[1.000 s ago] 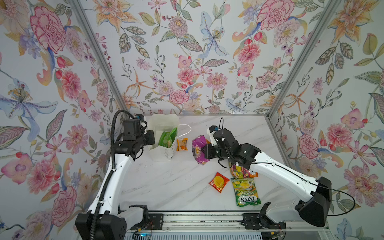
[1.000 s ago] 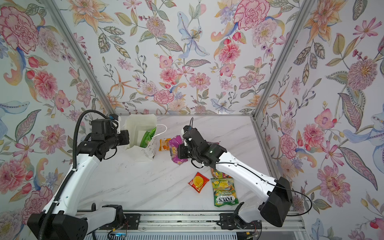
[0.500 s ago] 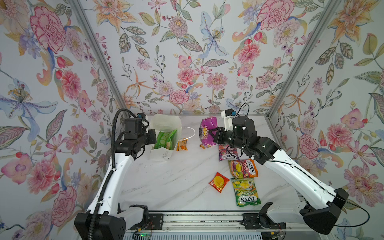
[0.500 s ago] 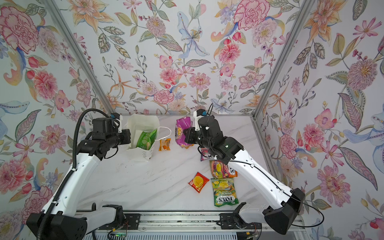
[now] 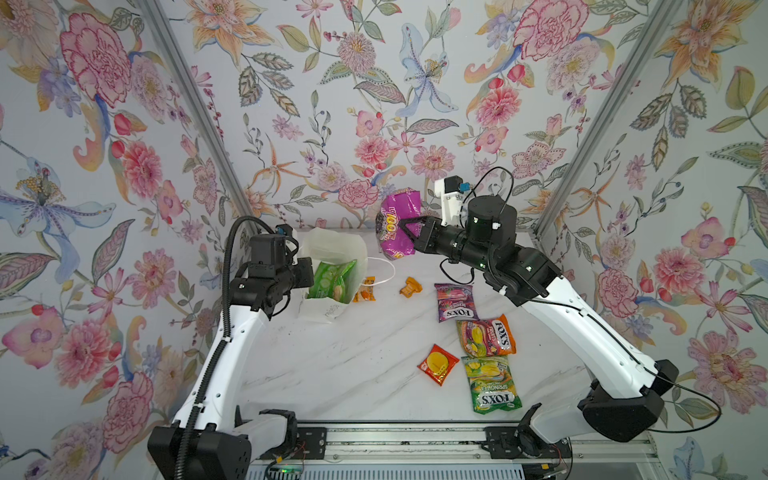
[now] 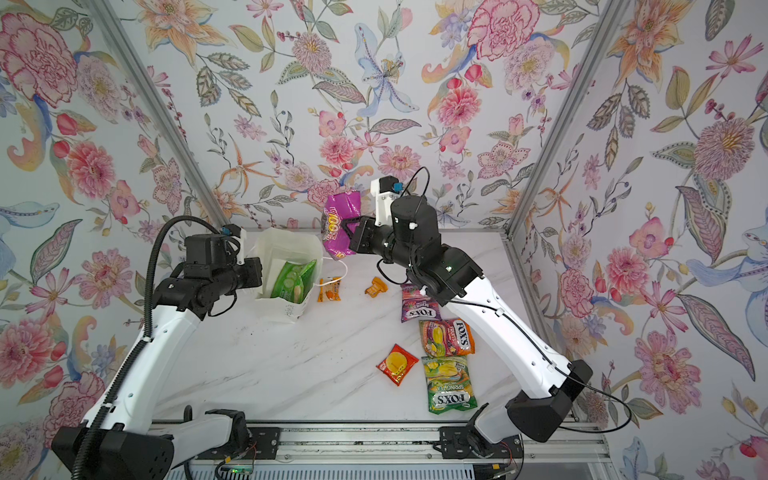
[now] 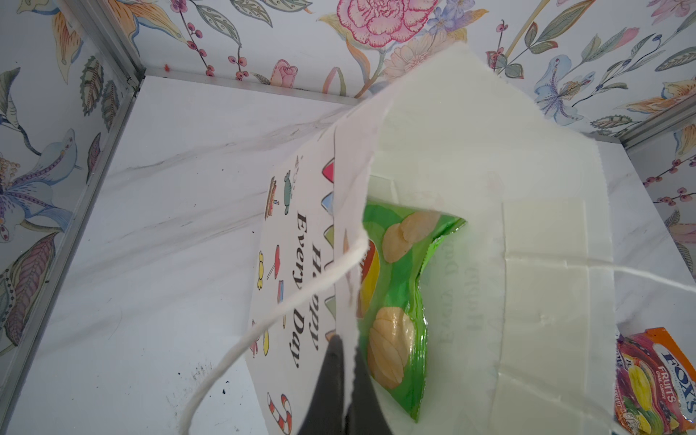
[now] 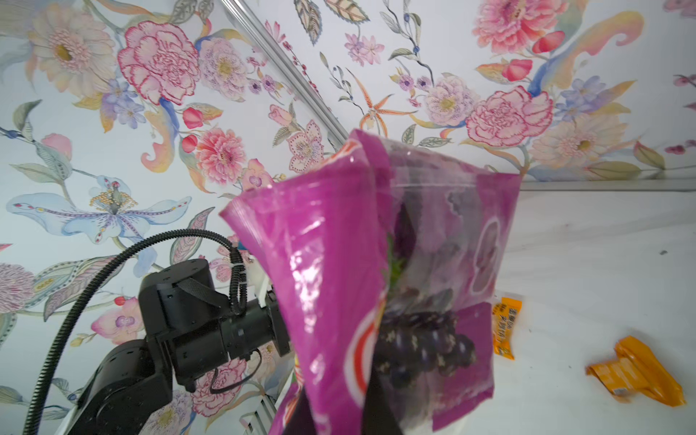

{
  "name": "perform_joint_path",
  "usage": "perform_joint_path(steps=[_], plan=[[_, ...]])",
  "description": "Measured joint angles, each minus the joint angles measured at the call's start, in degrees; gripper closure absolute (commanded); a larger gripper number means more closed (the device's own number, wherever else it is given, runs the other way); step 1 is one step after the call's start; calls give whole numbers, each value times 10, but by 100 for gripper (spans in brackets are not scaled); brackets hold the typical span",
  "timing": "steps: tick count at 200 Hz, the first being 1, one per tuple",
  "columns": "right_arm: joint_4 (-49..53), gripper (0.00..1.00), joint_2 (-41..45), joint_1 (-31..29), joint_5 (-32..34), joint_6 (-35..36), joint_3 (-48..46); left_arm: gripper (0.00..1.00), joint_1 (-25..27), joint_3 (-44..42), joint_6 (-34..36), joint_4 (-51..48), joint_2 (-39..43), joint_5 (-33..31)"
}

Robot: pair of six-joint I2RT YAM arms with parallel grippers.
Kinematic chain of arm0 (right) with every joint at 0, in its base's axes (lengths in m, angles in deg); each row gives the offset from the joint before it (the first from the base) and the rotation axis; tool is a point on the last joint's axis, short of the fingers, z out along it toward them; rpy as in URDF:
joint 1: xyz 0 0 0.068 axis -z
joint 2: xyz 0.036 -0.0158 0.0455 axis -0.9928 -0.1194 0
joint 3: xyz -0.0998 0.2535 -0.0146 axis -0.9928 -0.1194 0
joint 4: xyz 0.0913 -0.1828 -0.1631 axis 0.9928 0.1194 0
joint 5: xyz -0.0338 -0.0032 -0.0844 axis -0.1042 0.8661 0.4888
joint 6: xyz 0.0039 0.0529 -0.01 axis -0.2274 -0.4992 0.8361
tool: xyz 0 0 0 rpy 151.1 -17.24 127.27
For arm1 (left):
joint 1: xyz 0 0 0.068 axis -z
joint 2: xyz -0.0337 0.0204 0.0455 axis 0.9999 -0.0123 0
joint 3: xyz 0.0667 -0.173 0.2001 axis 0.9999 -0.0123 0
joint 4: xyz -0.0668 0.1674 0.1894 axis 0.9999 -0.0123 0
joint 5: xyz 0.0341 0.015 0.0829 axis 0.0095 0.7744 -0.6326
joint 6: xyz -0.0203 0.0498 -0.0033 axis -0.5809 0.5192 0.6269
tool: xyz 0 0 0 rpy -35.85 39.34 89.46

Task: Place the snacks into the paper bag
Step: 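Lift the purple candy bag with the right gripper toward the paper bag, then lower the purple candy bag into the paper bag with the right gripper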

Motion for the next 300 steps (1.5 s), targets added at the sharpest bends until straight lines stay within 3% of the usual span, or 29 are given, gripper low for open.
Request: perform_joint_path(steps=[57, 104, 300], plan=[[-65, 100, -57, -58, -29, -29, 21, 100, 0, 3, 0, -2, -5, 1], [-124, 100, -90, -90, -43, -67, -32, 100, 1, 9, -1, -3, -9, 5], [-287, 100, -187, -78, -37, -160, -125, 100, 2, 10, -26, 6, -4, 91]])
